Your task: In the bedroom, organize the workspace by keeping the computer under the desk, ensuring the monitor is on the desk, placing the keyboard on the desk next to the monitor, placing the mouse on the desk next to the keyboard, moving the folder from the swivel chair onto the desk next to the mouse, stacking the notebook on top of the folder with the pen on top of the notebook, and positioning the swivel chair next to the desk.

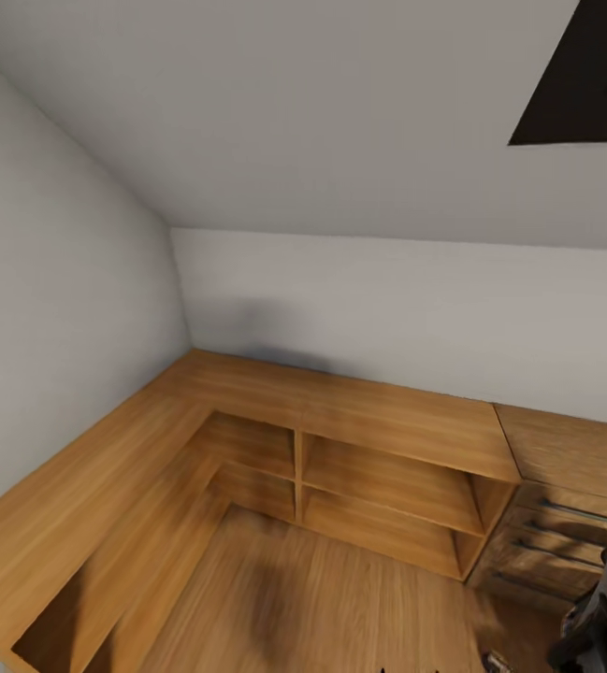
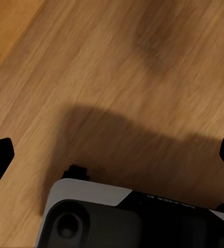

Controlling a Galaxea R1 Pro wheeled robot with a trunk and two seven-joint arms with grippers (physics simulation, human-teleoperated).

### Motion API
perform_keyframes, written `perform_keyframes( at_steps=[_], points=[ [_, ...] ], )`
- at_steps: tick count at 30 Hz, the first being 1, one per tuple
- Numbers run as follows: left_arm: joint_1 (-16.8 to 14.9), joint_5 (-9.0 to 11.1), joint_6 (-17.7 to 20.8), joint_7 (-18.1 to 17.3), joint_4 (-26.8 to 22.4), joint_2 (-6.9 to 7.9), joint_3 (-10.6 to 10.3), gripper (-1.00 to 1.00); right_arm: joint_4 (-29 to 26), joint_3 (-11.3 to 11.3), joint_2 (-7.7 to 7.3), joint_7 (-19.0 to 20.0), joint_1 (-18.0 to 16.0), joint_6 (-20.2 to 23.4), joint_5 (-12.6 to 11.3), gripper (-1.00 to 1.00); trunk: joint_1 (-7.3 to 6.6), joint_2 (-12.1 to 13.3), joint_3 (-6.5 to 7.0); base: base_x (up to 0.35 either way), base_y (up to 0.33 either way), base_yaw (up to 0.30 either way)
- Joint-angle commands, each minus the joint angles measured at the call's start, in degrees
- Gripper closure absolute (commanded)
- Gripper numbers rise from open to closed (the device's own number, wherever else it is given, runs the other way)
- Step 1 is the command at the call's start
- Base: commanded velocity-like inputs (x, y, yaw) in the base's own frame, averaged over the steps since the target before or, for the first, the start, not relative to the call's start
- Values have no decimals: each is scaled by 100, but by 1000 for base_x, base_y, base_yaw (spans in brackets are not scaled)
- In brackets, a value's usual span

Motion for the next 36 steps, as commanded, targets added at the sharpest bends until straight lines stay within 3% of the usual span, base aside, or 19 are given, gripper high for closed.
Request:
perform_keyframes(
  at_steps=[1,11,17,29,36],
  points=[
    [-2,41,-71,37,-10,2,-49,-100,-6,52,1,-52,-7,-7,-9,-100,3,-12,-13,0,0,-288],
    [-2,43,-190,33,15,-10,-61,-100,-22,58,5,-50,-7,-7,-13,-100,3,-12,-13,89,0,-288],
    [-2,33,-357,27,174,-118,-65,-100,-23,54,4,-39,-7,-7,-16,-100,3,-12,-13,239,0,-288],
    [-2,18,-425,37,262,-182,-78,-100,-15,54,3,105,-7,-5,-18,-100,3,-12,-13,125,9,-288],
    [-2,-5,-527,34,444,-353,-82,-100,-9,49,2,108,-7,1,-17,-100,3,-12,-13,209,184,-288]
  ],
)
